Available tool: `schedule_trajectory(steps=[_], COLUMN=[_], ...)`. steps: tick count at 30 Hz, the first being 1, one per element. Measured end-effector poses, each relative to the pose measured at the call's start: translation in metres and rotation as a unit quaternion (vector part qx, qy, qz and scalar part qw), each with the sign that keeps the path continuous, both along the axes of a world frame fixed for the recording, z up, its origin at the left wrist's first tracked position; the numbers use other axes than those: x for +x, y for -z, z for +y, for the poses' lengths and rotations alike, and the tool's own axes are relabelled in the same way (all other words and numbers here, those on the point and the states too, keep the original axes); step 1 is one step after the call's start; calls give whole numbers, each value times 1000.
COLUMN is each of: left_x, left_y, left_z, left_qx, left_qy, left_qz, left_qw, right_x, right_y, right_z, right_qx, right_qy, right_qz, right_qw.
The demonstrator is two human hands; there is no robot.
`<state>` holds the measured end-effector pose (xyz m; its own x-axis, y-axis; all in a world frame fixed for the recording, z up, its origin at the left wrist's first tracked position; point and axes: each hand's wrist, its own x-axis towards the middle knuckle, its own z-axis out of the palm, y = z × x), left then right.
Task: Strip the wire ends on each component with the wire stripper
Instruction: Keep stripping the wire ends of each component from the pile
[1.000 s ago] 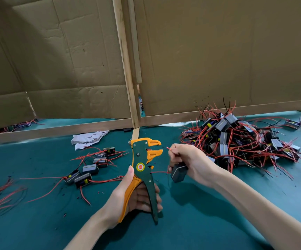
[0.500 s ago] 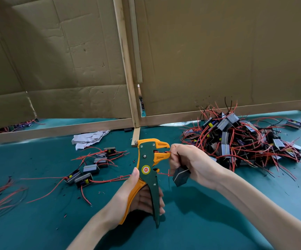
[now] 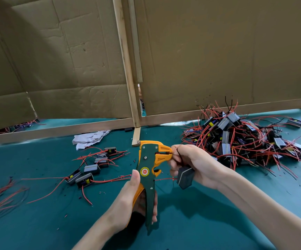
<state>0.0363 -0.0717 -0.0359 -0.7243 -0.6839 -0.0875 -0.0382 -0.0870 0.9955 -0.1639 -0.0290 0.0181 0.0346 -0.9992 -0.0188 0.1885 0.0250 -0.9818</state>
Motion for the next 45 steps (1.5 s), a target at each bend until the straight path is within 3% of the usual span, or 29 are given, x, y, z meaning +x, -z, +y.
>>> schedule_trajectory(steps=[3, 9, 12, 26, 45], left_x=[-9, -9, -9, -7, -6], left_y=[7, 0, 1, -3, 3], left_z=[6, 0, -2, 2, 0], left_qx=[2, 69, 81, 55, 36], left_qy=[-74, 4, 6, 33, 39], left_qz=[17, 69, 87, 44, 48], left_qw=[997, 995, 993, 997, 997], right_x=[0, -4, -5, -1, 5], right_y=[2, 3, 4, 1, -5], right_z=[-1, 0, -2, 1, 5], right_qx=[1, -7, -13, -66, -54], right_qy=[-22, -9, 17, 89, 95], right_qz=[3, -49, -31, 24, -8], right_qw=[1000, 999, 999, 994, 994])
